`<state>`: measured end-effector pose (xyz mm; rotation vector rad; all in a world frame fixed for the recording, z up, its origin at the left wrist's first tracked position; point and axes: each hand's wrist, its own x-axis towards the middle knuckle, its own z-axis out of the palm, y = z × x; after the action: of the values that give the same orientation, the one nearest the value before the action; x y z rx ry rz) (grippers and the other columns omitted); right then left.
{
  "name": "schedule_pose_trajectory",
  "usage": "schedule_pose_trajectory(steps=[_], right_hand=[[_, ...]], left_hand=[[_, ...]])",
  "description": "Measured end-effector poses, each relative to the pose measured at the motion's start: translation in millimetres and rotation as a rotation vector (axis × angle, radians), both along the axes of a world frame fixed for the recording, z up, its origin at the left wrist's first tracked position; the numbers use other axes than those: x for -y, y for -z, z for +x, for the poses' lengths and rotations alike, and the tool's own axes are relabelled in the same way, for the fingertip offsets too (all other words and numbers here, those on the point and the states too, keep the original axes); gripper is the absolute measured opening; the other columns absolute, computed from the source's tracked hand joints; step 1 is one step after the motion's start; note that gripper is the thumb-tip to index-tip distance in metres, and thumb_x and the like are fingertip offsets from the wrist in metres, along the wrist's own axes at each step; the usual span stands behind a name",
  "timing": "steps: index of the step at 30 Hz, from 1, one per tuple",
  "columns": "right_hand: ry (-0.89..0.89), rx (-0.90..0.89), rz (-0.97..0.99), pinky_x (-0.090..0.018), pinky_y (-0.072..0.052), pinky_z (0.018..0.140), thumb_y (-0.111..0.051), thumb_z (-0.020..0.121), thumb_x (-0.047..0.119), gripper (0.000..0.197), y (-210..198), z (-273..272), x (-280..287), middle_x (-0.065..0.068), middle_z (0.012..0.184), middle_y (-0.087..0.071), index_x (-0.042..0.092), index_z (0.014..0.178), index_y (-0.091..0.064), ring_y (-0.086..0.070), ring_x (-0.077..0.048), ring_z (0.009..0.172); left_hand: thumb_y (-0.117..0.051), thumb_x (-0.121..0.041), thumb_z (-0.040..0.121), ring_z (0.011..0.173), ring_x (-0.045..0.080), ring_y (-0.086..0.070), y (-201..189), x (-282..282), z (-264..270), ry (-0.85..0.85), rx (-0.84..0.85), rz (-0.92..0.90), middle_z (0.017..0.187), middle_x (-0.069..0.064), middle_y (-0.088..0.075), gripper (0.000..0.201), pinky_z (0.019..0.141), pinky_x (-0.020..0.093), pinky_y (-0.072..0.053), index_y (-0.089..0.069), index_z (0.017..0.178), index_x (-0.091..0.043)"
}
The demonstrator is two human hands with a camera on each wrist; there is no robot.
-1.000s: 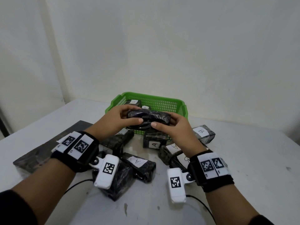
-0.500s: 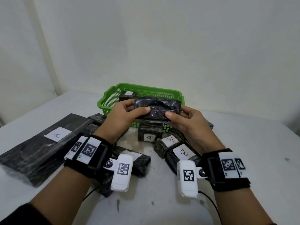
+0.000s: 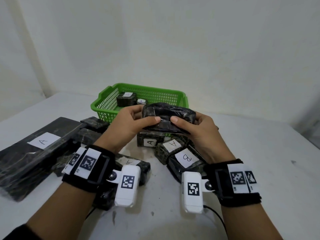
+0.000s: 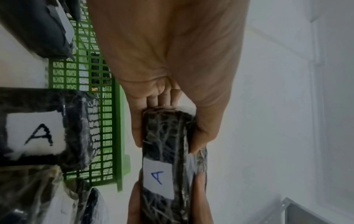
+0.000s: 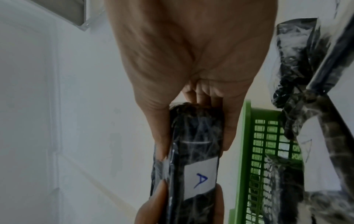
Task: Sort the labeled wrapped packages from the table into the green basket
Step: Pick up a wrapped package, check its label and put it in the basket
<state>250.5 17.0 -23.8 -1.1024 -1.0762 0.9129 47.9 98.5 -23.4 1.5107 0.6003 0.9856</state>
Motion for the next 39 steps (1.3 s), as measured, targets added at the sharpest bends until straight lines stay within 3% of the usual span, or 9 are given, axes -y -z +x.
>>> schedule_pose_trajectory(steps=[5, 9, 12, 16, 21, 26, 32, 35, 39], right_hand=[[0.004, 0.029, 0.019, -0.048, -0.057, 0.103, -0.087, 0.071, 0.027, 0.058, 1, 5, 2, -0.010, 0.114, -0.080, 0.006, 0.123, -0.072, -0.076, -0.027, 0.108], [-0.025, 0.041, 0.008, -0.047, -0.055, 0.106, -0.092, 0.075, 0.022, 0.056, 4, 5, 0, -0.010, 0.121, -0.077, 0.008, 0.126, -0.071, -0.074, -0.026, 0.116], [-0.091, -0.032, -0.064, -0.044, -0.057, 0.102, -0.086, 0.082, 0.031, 0.054, 1, 5, 0, -0.016, 0.124, -0.075, 0.002, 0.125, -0.069, -0.072, -0.027, 0.118], [-0.104, -0.091, -0.082, -0.034, -0.063, 0.085, -0.078, 0.078, 0.026, 0.056, 2, 4, 0, -0.022, 0.117, -0.076, -0.005, 0.124, -0.069, -0.075, -0.029, 0.102], [-0.001, -0.058, -0.006, -0.046, -0.058, 0.099, -0.085, 0.073, 0.017, 0.053, 10, 6, -4, -0.017, 0.115, -0.078, 0.000, 0.121, -0.072, -0.076, -0.035, 0.108], [-0.050, -0.026, -0.058, -0.036, -0.062, 0.088, -0.086, 0.068, 0.022, 0.056, 11, -2, -5, -0.015, 0.110, -0.080, 0.004, 0.120, -0.075, -0.078, -0.030, 0.101], [-0.082, -0.085, -0.068, -0.038, -0.062, 0.090, -0.085, 0.073, 0.011, 0.058, 11, 1, -6, -0.020, 0.117, -0.077, -0.002, 0.127, -0.069, -0.076, -0.034, 0.106], [-0.093, -0.075, -0.068, -0.036, -0.064, 0.088, -0.076, 0.083, -0.005, 0.046, 9, 4, -3, -0.019, 0.116, -0.077, -0.004, 0.128, -0.067, -0.077, -0.030, 0.102], [-0.046, -0.022, -0.023, -0.047, -0.057, 0.102, -0.079, 0.081, -0.008, 0.049, 9, 7, -2, -0.017, 0.116, -0.078, 0.002, 0.128, -0.069, -0.074, -0.037, 0.111]], left_hand=[[-0.087, -0.020, 0.074, 0.117, 0.031, -0.071, 2, -6, -8, 0.053, 0.016, -0.031, 0.122, 0.013, -0.075, 0.056, 0.104, 0.046, -0.053, -0.069, 0.124, -0.005], [-0.080, 0.002, 0.077, 0.110, 0.023, -0.074, -1, -6, -11, -0.020, -0.024, 0.057, 0.113, 0.005, -0.079, 0.050, 0.094, 0.031, -0.060, -0.067, 0.124, -0.009], [-0.079, 0.015, 0.073, 0.112, 0.017, -0.073, -2, -5, -14, 0.007, -0.059, 0.101, 0.119, 0.003, -0.076, 0.062, 0.094, 0.027, -0.059, -0.063, 0.126, -0.012], [-0.083, 0.015, 0.068, 0.120, 0.017, -0.068, -1, -2, -16, 0.081, -0.093, 0.086, 0.129, 0.003, -0.071, 0.073, 0.095, 0.030, -0.059, -0.060, 0.130, -0.014], [-0.090, -0.034, 0.070, 0.123, 0.027, -0.067, 1, -2, -13, 0.081, -0.084, -0.062, 0.131, 0.009, -0.071, 0.070, 0.108, 0.051, -0.051, -0.065, 0.133, -0.020], [-0.078, -0.002, 0.085, 0.109, 0.031, -0.074, 6, -5, -11, -0.019, -0.109, -0.041, 0.112, 0.012, -0.078, 0.041, 0.108, 0.054, -0.051, -0.070, 0.124, -0.011], [-0.089, -0.021, 0.071, 0.112, 0.034, -0.073, 4, -4, -14, -0.027, -0.101, -0.067, 0.113, 0.014, -0.078, 0.051, 0.109, 0.058, -0.049, -0.074, 0.118, -0.009], [-0.085, -0.010, 0.077, 0.112, 0.032, -0.073, 4, -6, -16, -0.043, -0.077, -0.070, 0.115, 0.014, -0.077, 0.049, 0.108, 0.054, -0.051, -0.071, 0.123, -0.008], [-0.082, -0.007, 0.079, 0.112, 0.030, -0.073, 4, -3, -14, -0.003, -0.127, -0.054, 0.115, 0.012, -0.077, 0.046, 0.108, 0.050, -0.051, -0.070, 0.124, -0.007]])
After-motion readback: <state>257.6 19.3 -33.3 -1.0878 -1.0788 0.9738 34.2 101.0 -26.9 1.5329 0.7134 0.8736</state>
